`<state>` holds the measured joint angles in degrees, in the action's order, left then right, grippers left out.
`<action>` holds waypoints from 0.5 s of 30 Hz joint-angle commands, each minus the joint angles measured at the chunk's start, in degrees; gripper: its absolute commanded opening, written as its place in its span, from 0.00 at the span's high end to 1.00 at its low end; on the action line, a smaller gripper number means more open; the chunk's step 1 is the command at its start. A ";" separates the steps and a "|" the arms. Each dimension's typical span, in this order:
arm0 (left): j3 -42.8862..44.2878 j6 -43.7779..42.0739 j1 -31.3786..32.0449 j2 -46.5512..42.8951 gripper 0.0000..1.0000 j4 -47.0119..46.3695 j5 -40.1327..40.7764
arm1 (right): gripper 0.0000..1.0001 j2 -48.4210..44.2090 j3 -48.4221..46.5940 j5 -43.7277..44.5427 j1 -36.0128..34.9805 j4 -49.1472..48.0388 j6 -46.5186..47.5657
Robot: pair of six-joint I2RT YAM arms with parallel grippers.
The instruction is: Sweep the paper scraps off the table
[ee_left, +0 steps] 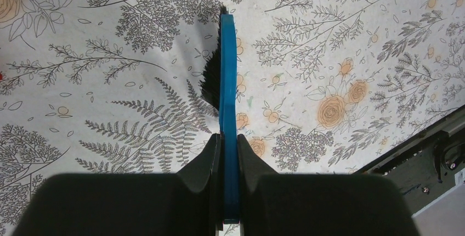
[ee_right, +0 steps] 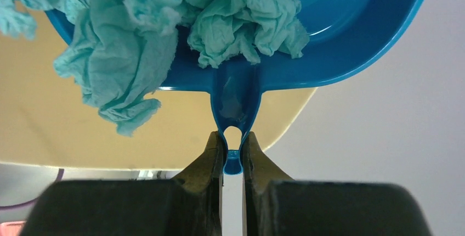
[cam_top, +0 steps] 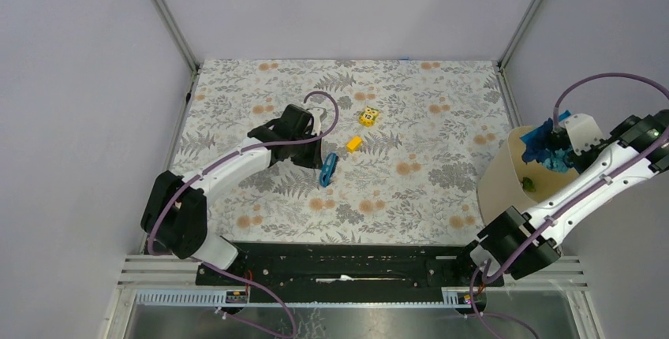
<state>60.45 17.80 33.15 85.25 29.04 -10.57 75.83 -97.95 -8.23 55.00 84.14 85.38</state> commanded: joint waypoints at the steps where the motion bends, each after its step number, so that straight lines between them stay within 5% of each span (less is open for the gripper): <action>1: 1.17 -0.20 -0.10 1.80 1.00 1.86 -1.66 | 1.00 0.93 0.10 -0.37 4.88 0.91 8.31; 10: 1.68 -0.39 -0.12 2.66 1.00 2.49 -2.44 | 1.00 -1.52 4.14 11.29 6.17 -0.80 29.71; 15: 1.65 -0.75 -0.17 2.74 1.00 2.86 -2.09 | 0.98 -10.69 13.91 13.27 6.05 -17.87 44.80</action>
<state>61.39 17.78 33.06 86.48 29.23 -11.84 73.06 -90.35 0.38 60.82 79.11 111.85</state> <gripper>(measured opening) 0.120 0.126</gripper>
